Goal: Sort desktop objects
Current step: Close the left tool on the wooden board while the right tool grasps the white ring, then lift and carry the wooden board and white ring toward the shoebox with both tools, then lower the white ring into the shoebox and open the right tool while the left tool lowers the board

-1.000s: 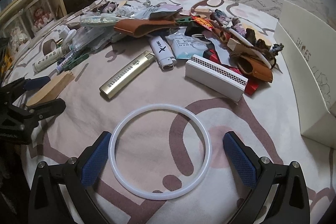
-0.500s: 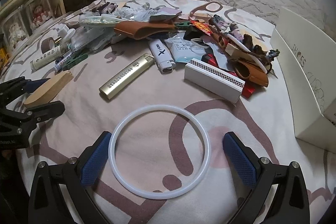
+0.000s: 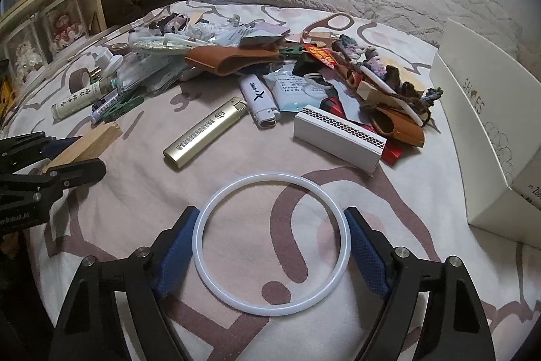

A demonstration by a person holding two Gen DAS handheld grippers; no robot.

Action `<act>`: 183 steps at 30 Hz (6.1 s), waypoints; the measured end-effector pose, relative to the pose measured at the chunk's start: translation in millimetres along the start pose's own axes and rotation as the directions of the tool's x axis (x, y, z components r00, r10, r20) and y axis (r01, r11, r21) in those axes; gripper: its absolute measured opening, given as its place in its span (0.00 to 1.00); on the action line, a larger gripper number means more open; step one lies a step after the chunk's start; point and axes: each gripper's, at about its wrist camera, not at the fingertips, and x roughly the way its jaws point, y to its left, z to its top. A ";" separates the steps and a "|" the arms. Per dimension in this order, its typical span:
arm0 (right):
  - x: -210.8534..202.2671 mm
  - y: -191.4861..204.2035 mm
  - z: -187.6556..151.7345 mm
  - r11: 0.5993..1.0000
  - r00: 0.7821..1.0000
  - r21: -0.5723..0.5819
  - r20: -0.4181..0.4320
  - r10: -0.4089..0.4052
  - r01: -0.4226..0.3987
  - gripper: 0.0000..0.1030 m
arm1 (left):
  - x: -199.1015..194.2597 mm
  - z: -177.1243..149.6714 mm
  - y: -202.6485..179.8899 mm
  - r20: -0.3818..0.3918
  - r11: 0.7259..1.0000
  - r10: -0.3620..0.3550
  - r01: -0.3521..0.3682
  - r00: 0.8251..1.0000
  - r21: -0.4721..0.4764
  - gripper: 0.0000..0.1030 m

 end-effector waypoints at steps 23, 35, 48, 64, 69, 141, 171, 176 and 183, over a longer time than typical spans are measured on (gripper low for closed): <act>-3.6 -6.1 0.5 1.000 1.000 0.020 0.010 -0.005 0.005 0.82 | -4.5 3.4 -4.1 0.022 0.998 -0.057 0.057 0.998 0.010 0.31; -19.9 -8.0 7.1 0.998 0.997 0.054 0.070 0.009 -0.013 0.82 | -11.4 6.9 -4.2 0.029 0.997 -0.078 0.078 0.997 -0.001 0.31; -44.8 -7.1 14.2 0.997 0.987 0.073 0.160 0.014 -0.026 0.82 | -25.6 16.4 -19.4 0.068 0.996 -0.079 0.077 0.995 0.035 0.31; -83.4 -16.9 20.5 0.993 0.962 0.114 0.273 -0.012 -0.021 0.82 | -60.7 44.6 -61.6 0.169 0.991 -0.120 0.108 0.978 0.079 0.31; -98.5 -23.4 23.3 0.991 0.950 0.130 0.312 -0.033 -0.008 0.82 | -70.6 53.9 -76.4 0.194 0.988 -0.136 0.118 0.972 0.099 0.31; -70.4 -253.0 70.9 0.866 0.927 0.388 0.069 -0.369 0.316 0.82 | -5.6 256.2 -268.8 0.282 0.890 -0.450 0.398 0.847 0.223 0.31; -64.3 -250.8 54.1 0.908 0.964 0.328 -0.040 -0.263 0.262 0.82 | 98.9 307.9 -314.6 -0.003 0.920 -0.327 0.319 0.945 0.228 0.31; -66.6 -248.2 53.1 0.910 0.963 0.318 -0.053 -0.264 0.267 0.82 | 110.9 306.9 -318.3 -0.055 0.919 -0.318 0.321 0.947 0.229 0.31; -65.2 -247.0 52.5 0.910 0.966 0.323 -0.067 -0.251 0.259 0.86 | 120.1 301.5 -322.9 -0.091 0.921 -0.299 0.312 0.950 0.233 0.31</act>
